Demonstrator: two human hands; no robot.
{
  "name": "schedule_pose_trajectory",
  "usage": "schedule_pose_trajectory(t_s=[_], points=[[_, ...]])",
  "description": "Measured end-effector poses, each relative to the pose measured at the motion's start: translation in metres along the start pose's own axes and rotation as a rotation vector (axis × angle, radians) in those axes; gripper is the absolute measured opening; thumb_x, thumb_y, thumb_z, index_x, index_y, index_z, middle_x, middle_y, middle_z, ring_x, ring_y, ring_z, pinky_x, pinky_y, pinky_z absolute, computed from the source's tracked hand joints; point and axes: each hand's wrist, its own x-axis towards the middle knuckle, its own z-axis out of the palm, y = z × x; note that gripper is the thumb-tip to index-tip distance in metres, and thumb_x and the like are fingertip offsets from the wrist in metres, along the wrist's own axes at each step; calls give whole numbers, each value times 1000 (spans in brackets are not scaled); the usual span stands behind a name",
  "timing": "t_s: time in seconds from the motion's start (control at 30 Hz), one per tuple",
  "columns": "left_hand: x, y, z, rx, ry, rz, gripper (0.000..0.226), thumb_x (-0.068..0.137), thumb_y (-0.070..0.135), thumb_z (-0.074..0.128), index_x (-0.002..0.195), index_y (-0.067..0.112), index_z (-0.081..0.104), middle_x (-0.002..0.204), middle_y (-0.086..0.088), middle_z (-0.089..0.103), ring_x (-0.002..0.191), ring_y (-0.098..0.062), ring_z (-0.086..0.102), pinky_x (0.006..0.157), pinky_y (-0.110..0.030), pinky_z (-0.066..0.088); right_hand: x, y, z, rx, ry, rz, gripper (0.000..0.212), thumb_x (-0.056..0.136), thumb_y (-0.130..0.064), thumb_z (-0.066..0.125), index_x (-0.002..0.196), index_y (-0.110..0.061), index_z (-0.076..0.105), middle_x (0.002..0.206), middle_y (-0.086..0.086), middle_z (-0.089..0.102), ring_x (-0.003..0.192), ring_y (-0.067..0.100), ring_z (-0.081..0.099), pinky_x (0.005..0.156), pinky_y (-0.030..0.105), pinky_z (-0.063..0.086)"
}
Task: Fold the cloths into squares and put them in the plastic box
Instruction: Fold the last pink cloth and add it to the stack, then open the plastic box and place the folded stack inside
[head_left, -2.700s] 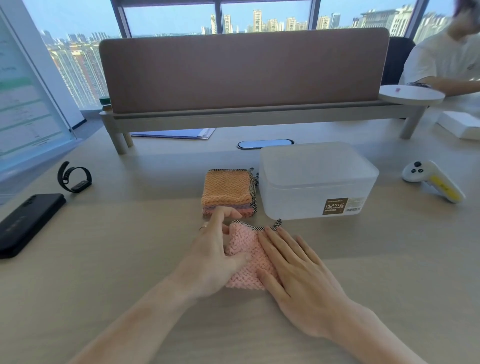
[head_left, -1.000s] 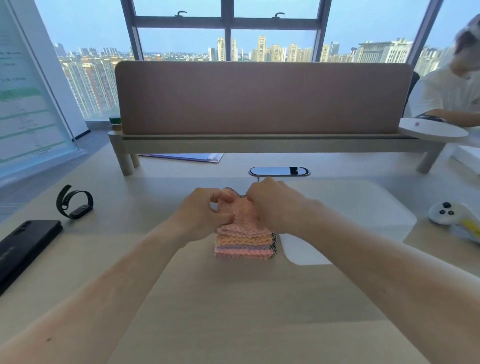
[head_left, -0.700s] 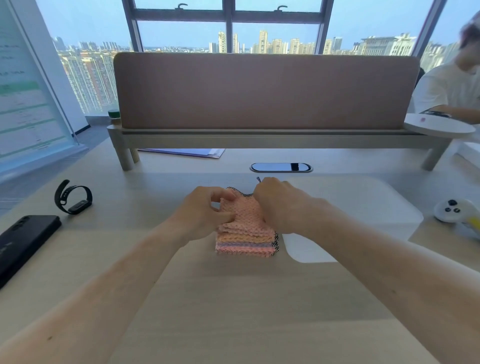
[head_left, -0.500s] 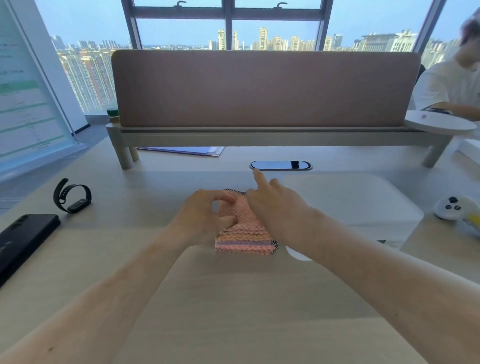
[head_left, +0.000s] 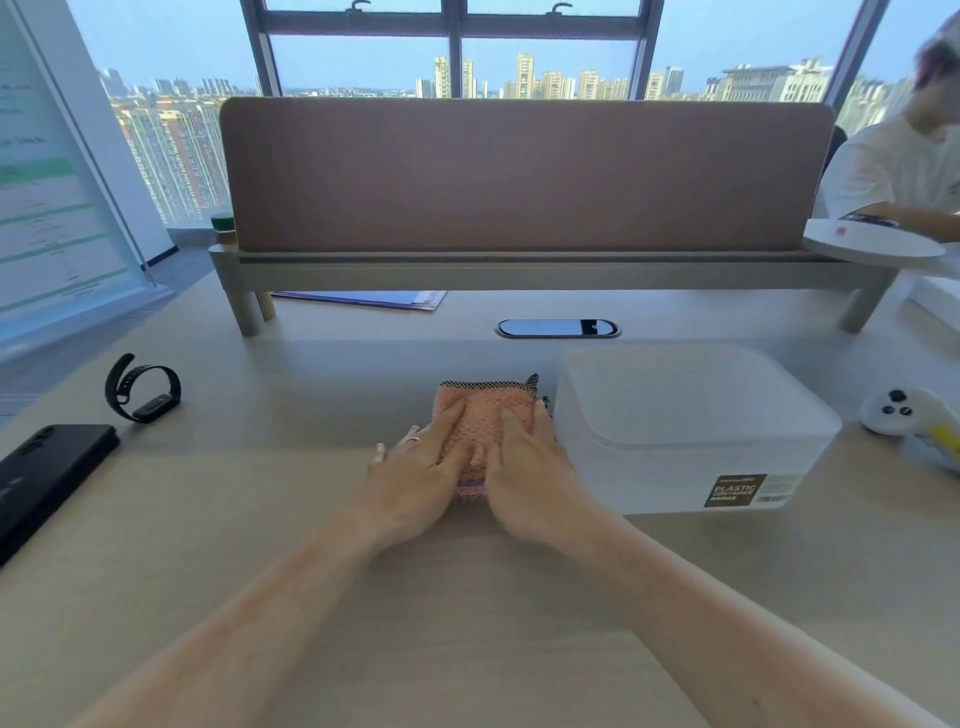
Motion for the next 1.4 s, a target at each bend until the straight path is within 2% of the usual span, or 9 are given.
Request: schedule_pose_trajectory(t_s=[0.23,0.37,0.5,0.6,0.73,0.93,1.03,1.2,1.4], points=[[-17,-29,-26,-84,59,-17,61,96,56,39,155,49,26,166,12,26,155,-14,22,127,-43,11,5,-18,29,313,64,-50,50,105,-18,35,153,-6,24,165,21,-2,152,37,16,120,36,20],[-31,-45,-55,6,82,-69,57,100,49,46,155,41,32,168,4,25,154,-15,20,127,-37,13,1,-39,37,287,-6,-149,46,104,-12,36,147,2,34,164,20,3,154,40,3,124,42,15],[-31,-16,-61,496,288,-17,52,105,48,29,157,41,26,172,-2,4,158,-21,-1,126,-43,0,-7,-43,35,256,-5,-222,44,105,-9,32,148,2,35,164,16,8,155,35,-9,125,42,9],[-14,-3,-44,484,146,89,60,105,51,14,162,32,17,172,1,3,158,-18,-4,127,-42,0,-12,-30,35,298,63,-231,55,104,-10,30,157,-4,19,169,7,2,156,24,-15,126,34,4],[-1,-23,-24,655,19,108,96,77,65,-18,163,27,4,172,-1,3,158,-22,-2,125,-49,4,-30,-8,19,348,151,-221,64,103,-14,32,161,-16,5,170,-2,-7,155,9,-8,112,11,1],[-5,19,-40,551,185,118,91,83,75,-6,163,33,4,172,4,-1,157,-12,-8,127,-40,-8,-39,34,-55,268,517,-397,51,102,-18,44,153,-23,40,163,-12,30,146,0,26,108,3,14],[-5,81,-36,382,257,270,80,96,71,20,163,28,13,171,6,9,157,-10,0,127,-36,0,-27,83,-97,208,681,-242,42,104,-24,45,145,-18,51,153,-5,48,141,10,40,106,11,23],[-18,132,10,-37,-26,157,64,97,59,52,151,29,38,142,22,43,143,-10,37,109,-24,29,-46,180,-128,136,460,389,55,106,-43,32,145,-7,47,153,17,46,141,32,40,110,44,33],[-34,120,49,-441,-2,106,57,73,67,62,128,54,52,129,30,63,121,-3,59,109,-41,44,-64,198,-106,469,329,450,57,105,-49,33,132,-6,61,136,14,60,125,31,53,103,40,41]])
